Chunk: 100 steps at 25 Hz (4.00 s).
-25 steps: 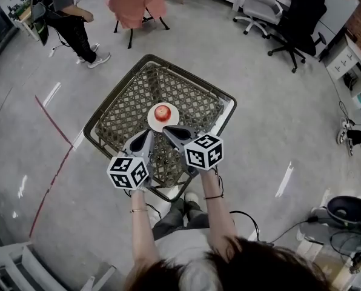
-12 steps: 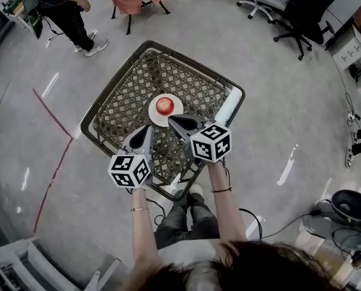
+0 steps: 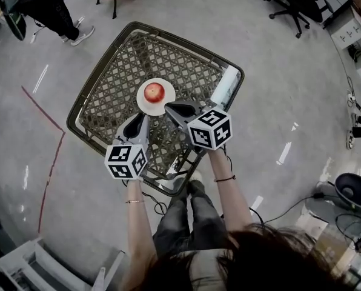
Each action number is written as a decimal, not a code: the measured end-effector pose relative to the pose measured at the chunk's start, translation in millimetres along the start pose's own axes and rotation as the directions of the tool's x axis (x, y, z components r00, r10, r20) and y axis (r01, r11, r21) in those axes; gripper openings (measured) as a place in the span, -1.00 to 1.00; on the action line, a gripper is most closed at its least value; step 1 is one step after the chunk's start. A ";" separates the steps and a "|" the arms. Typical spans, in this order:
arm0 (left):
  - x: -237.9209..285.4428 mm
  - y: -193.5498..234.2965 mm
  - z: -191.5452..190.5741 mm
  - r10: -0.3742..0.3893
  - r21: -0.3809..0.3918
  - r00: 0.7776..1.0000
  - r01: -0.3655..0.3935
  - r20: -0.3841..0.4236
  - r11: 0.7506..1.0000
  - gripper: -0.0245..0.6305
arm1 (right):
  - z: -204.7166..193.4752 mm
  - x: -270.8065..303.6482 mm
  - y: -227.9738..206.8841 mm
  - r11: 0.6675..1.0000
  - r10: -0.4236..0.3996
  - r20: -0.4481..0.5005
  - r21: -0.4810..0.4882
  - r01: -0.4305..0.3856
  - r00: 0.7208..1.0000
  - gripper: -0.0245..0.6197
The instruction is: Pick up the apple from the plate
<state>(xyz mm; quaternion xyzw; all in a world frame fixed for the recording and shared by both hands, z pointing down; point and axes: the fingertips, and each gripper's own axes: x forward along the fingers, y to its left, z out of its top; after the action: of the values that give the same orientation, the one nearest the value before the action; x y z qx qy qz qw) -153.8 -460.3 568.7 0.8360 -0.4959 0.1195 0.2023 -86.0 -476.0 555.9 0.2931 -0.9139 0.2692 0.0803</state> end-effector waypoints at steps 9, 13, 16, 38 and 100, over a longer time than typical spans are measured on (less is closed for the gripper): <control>29.8 11.2 -6.2 -0.019 0.036 0.999 0.020 -0.031 0.999 -0.53 | -14.6 13.3 -25.4 0.999 -0.026 0.005 0.048 0.026 1.000 -0.90; 39.0 12.9 -9.4 -0.028 0.058 0.999 0.030 -0.042 0.998 -0.45 | -14.4 16.4 -33.2 0.998 -0.031 0.013 0.056 0.030 0.999 -0.90; 50.0 14.0 -14.3 -0.042 0.085 0.998 0.046 -0.054 0.995 -0.34 | -17.4 19.5 -41.1 0.997 -0.038 0.015 0.066 0.037 0.999 -0.90; 103.8 37.5 -39.0 -0.048 0.185 0.996 0.061 -0.076 0.981 0.26 | -46.6 31.9 -81.9 0.995 -0.076 -0.007 0.067 0.077 0.997 -0.90; 134.7 33.5 -38.2 -0.065 0.267 0.993 0.089 -0.099 0.960 0.30 | -39.6 38.2 -100.1 0.997 -0.081 -0.016 0.003 0.081 0.997 -0.90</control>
<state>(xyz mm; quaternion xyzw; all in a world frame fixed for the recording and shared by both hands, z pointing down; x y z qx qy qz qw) -118.5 -562.3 663.9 0.8683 -0.4324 0.2155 0.1127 -59.6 -541.9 645.3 0.3279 -0.9000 0.2699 0.0977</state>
